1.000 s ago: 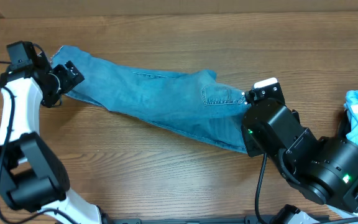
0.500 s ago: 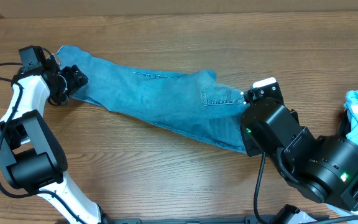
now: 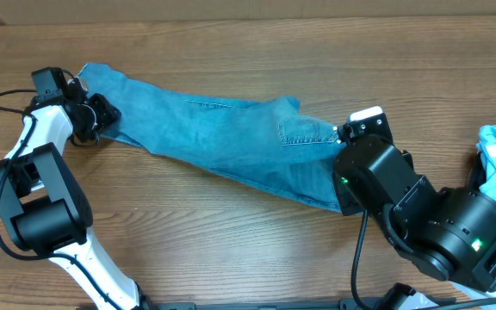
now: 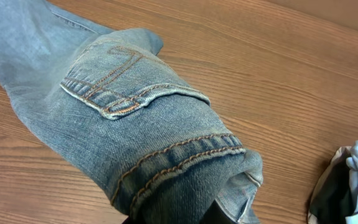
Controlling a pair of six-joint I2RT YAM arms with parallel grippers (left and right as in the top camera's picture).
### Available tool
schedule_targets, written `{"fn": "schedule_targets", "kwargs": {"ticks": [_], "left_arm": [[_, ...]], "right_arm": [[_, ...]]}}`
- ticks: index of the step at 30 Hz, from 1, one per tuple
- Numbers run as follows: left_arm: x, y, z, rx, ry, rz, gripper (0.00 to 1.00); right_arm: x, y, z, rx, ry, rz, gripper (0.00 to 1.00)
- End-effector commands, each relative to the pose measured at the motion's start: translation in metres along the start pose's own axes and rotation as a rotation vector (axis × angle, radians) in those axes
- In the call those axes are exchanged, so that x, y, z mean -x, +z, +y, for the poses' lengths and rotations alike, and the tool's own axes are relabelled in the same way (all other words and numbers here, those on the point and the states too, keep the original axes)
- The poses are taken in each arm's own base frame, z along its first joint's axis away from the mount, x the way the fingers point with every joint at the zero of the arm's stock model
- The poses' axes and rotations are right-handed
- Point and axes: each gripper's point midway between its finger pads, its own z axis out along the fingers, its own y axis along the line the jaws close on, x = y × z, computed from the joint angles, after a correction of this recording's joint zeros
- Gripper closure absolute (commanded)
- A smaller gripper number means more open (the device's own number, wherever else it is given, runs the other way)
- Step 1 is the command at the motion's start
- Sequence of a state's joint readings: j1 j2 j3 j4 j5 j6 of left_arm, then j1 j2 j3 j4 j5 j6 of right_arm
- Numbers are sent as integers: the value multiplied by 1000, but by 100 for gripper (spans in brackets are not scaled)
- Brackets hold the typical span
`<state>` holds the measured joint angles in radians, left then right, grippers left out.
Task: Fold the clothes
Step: 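Lift the jeans with both grippers and stretch them apart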
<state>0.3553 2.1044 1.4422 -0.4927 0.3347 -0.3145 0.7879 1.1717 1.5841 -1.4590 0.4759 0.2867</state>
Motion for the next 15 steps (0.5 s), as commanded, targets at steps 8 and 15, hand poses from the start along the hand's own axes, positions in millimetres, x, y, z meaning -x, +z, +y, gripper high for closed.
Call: {"fn": "schedule_targets", "kwargs": {"ticks": [8, 15], "left_arm": [[7, -93, -33, 1, 77, -79, 96], [-18, -312, -83, 1, 175, -488, 96]], "right_arm": [[39, -17, 1, 33, 113, -161, 95], [57, -32, -21, -50, 180, -281, 96]]}}
